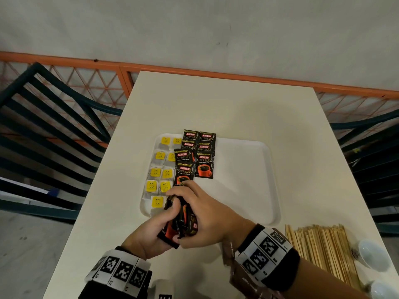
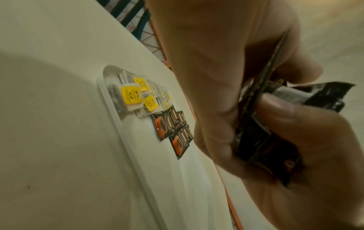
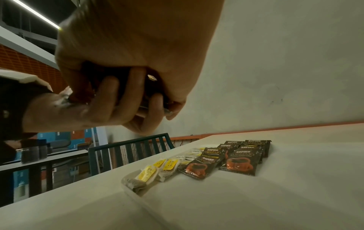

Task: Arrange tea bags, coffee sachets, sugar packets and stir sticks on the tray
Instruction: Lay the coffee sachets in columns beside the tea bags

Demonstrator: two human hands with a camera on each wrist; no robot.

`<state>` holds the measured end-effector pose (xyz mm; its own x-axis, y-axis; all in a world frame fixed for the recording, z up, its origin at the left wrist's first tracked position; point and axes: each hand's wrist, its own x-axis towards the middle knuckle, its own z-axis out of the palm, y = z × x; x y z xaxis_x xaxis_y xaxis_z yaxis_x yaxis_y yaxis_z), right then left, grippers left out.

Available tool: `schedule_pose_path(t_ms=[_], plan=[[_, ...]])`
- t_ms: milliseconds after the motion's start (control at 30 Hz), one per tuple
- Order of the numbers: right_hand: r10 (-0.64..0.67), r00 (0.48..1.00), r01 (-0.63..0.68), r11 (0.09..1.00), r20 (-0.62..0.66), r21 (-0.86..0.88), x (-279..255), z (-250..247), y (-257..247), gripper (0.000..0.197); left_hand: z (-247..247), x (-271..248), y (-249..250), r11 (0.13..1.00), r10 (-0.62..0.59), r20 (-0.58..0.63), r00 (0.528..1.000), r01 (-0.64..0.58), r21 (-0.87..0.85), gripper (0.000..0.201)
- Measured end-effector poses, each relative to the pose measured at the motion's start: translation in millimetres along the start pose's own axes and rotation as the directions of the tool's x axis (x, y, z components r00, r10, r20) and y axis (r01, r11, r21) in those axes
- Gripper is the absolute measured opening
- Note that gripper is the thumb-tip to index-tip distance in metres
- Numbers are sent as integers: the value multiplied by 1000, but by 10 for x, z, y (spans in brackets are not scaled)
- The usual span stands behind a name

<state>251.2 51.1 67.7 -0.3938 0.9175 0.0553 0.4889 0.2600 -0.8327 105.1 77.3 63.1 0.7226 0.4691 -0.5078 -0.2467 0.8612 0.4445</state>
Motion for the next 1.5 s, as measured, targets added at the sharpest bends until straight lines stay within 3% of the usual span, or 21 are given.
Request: schedule_pose_path(t_ms=[100, 233, 367, 500, 567, 667, 767, 833, 900, 967, 1067, 1200, 1300, 1367, 1500], plan=[[-27, 1000, 27, 995, 2, -94, -4, 6, -50, 87, 3, -4, -39, 998, 42, -59, 997, -40, 39, 104], [-45, 999, 37, 963, -24, -267, 46, 76, -111, 83, 14, 37, -49, 989, 135, -96, 986, -141, -52, 103], [36, 997, -47, 983, -63, -177, 82, 47, -109, 85, 2, 68, -41, 983, 168, -97, 981, -173, -54, 89], [39, 995, -57, 976, -86, -209, 101, 73, -96, 75, -69, 63, -57, 991, 128, -94, 987, -131, -25, 95], [15, 996, -38, 962, -88, -271, 111, 97, -42, 75, -100, 63, -43, 996, 46, -72, 996, -40, 78, 84], [9, 1000, -2, 950, 19, -313, 106, 65, 2, 98, -153, 52, -1, 981, -17, -81, 997, 32, 190, 58], [156, 985, -153, 987, 78, -43, 64, -4, -16, 111, -170, 15, 24, 975, -27, -84, 996, 45, 219, 18], [204, 978, -195, 966, -42, 169, 35, 30, 26, 92, -193, -1, 19, 978, 25, -91, 996, -6, 209, 21], [346, 930, -290, 899, -123, 328, -4, 77, 112, 75, -237, 19, 24, 980, 55, -130, 990, -28, 199, 48], [460, 882, -400, 845, -99, 355, -30, 113, 185, 54, -333, 60, 36, 981, 86, -190, 978, -50, 185, 66], [526, 850, -487, 800, -19, 351, -25, 155, 190, 22, -375, 46, 64, 977, 132, -182, 974, -96, 191, 66], [572, 820, -491, 737, -40, 465, -9, 247, 243, 19, -433, 35, 84, 981, 140, -158, 977, -115, 158, 70], [569, 819, -454, 726, -79, 517, 2, 252, 290, 8, -529, 60, 77, 971, 168, -239, 956, -119, 206, 65], [559, 821, -432, 737, -111, 520, 5, 226, 306, 8, -577, 76, 70, 955, 226, -309, 924, -146, 259, 53], [544, 825, -439, 786, -151, 435, 29, 121, 372, 19, -570, 29, 81, 943, 215, -278, 936, -125, 308, 53]])
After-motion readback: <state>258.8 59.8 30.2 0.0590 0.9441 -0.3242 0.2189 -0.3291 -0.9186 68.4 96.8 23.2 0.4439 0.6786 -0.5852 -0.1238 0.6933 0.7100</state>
